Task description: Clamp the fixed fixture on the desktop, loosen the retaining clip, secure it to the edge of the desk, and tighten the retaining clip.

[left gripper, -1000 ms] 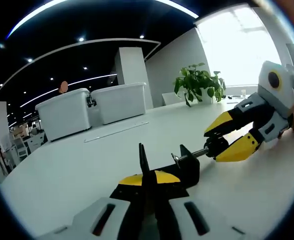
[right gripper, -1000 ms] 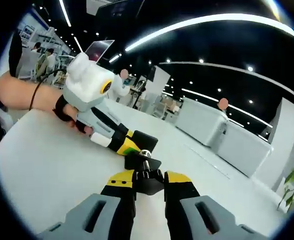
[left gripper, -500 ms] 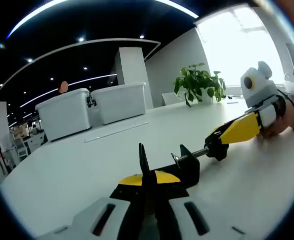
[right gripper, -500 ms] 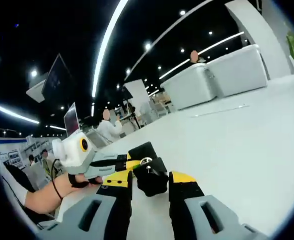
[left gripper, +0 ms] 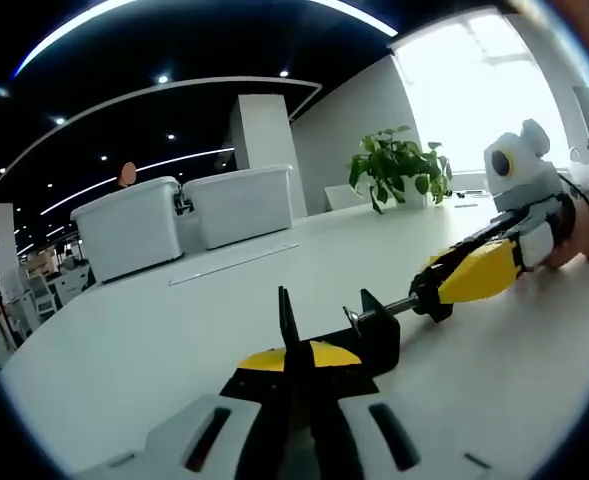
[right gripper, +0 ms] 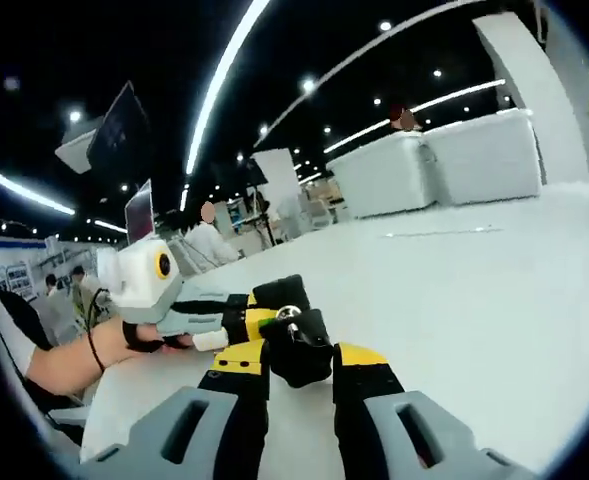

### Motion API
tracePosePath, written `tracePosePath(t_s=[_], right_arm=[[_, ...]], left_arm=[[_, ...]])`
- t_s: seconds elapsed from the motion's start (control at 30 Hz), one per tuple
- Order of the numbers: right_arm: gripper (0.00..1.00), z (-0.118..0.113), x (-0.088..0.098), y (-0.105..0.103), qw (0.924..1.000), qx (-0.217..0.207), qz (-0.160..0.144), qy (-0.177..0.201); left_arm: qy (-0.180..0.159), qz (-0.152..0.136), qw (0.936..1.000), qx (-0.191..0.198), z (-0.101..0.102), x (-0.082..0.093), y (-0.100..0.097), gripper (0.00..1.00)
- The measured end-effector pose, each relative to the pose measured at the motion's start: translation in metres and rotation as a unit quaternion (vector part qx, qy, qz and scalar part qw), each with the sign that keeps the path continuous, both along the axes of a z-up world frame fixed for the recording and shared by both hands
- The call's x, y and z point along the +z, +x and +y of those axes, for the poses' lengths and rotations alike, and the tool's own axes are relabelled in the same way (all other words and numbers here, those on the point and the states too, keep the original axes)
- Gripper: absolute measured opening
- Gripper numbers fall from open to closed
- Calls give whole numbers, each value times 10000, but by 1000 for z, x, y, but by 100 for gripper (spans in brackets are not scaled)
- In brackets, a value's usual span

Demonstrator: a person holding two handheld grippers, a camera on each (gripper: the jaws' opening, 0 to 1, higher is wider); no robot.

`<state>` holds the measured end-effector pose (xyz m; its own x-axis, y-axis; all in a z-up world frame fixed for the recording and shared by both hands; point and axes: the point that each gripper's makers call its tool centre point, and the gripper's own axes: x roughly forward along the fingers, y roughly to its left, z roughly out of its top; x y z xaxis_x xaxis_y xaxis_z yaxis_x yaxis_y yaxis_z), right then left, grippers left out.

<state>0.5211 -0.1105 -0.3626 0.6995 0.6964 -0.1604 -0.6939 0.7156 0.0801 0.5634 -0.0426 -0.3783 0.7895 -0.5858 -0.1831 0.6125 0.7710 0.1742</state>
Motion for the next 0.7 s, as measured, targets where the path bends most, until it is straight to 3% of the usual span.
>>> tracePosePath(t_s=[0.07,0.2,0.33,0.63,0.7], right_arm=[[24,3,1,-1,9964,42,-568,-622],[24,6,2,-1,9770,75,-1415,-1591],[24,10,0,0,9410,106,-2212,-2560],[25,9,0,3,9463,86,-2117,-2443],[27,8,0,2,9443,104,-2154,-2486]], left_arm=[[1,-4,10000,8,0,0,1,5],[6,-8,10000,19,0,0,0,5],[15,-24,10000,35,0,0,2,6],[13,-28,10000,31,0,0,1,5],[13,-30,10000,31,0,0,0,6]])
